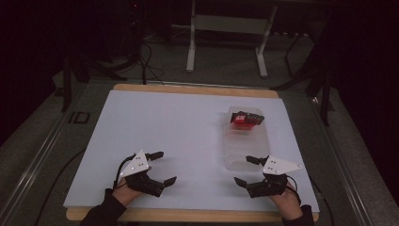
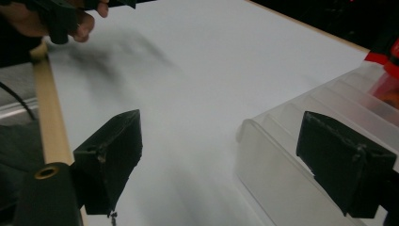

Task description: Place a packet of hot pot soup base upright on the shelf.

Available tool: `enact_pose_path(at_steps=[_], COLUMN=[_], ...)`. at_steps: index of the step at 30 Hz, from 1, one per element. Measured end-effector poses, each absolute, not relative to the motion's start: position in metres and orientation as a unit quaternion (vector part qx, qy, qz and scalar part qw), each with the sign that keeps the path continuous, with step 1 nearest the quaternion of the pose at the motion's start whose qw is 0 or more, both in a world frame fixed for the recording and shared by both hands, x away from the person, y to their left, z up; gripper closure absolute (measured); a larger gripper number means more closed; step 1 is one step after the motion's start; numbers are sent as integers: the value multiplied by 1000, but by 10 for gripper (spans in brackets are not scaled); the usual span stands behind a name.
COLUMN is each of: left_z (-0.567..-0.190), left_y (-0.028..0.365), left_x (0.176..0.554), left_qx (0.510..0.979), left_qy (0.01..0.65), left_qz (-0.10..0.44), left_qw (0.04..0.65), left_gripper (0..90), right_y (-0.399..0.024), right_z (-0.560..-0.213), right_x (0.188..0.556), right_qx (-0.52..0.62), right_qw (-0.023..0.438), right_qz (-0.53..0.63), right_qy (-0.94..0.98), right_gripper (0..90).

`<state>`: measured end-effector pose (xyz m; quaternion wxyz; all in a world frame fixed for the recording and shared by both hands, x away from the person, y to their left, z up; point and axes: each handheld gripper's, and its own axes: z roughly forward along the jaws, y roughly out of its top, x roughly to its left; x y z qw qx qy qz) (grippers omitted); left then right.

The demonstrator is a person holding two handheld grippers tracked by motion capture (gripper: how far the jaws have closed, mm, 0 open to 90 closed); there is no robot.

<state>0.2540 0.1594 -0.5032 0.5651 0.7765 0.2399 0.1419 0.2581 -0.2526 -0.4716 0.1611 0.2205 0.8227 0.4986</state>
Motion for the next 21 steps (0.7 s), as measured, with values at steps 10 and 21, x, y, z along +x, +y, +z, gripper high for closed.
enact_pose_path(at_steps=[10, 21], left_z=[-503, -503], left_y=[157, 158], left_x=[252, 252], left_qx=[783, 781], left_qy=[229, 229], left_qz=[149, 152], left_qw=[558, 560], left_gripper=[24, 24], right_y=[-254, -257], right_z=[-471, -474], right_x=[255, 261], right_qx=[215, 222], right_qw=[178, 172], right_qz=[503, 502], right_qy=[818, 818], right_gripper=[147, 147])
